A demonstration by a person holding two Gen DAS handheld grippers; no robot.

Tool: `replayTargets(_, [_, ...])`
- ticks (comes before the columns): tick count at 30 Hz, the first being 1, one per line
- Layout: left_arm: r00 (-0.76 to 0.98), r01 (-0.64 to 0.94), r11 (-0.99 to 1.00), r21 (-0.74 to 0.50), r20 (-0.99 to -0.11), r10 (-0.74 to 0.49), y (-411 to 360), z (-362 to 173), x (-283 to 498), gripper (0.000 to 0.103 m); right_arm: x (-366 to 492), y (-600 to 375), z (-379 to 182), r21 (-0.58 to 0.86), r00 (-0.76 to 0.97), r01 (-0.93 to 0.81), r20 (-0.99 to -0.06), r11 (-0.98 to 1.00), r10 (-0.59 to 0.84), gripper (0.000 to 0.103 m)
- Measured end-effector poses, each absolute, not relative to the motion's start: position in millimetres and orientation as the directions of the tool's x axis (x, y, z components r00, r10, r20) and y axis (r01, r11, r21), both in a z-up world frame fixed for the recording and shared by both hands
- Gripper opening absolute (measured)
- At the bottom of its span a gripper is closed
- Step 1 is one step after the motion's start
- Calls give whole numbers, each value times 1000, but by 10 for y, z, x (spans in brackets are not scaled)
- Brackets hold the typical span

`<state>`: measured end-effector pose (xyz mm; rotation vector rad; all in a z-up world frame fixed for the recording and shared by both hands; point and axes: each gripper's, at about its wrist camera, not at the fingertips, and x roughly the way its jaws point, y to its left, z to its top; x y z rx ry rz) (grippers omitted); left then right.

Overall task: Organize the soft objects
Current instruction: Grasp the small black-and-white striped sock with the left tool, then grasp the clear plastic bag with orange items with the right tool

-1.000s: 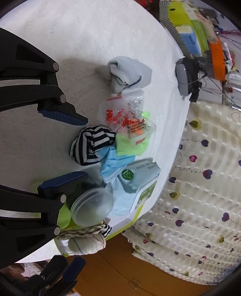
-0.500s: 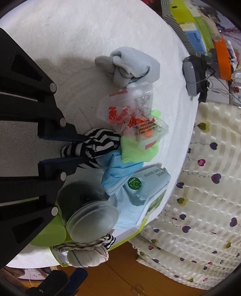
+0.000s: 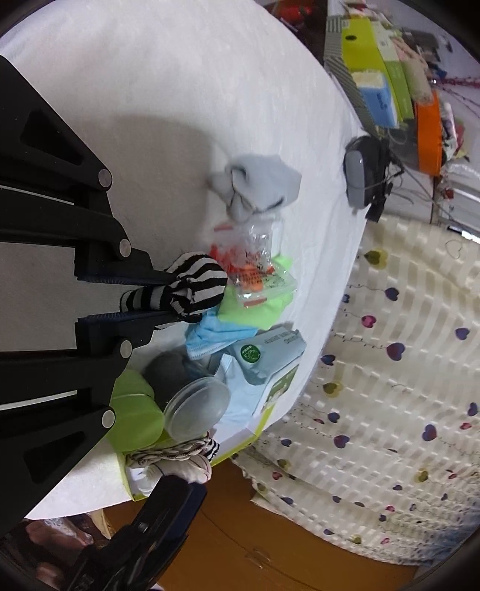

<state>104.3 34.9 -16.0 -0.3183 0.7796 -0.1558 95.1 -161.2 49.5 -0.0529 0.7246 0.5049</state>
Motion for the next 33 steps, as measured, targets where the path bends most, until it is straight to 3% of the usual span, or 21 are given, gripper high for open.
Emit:
replayTargets(9, [733, -9, 931, -366, -636, -243, 668, -116, 869, 12, 1203, -1099, 497, 101, 582, -542, -672, 835, 459, 55])
replayTargets(26, [748, -56, 909, -413, -620, -236, 1120, -217, 839, 12, 1962, -337, 31, 10, 474, -522, -828, 853, 301, 55])
replayTargets(27, [747, -57, 908, -416, -620, -238, 1133, -225, 844, 12, 1961, -326, 17, 3, 475, -525, -829, 851, 296, 53])
replayTargets(29, [747, -57, 906, -420, -620, -240, 1140, -233, 845, 12, 1966, -318, 1, 8, 471, -528, -830, 849, 300, 31])
replayTargets(33, [750, -53, 907, -418, -616, -240, 1139, -226, 836, 12, 1908, -330, 48, 9, 487, -533, -814, 846, 316, 28])
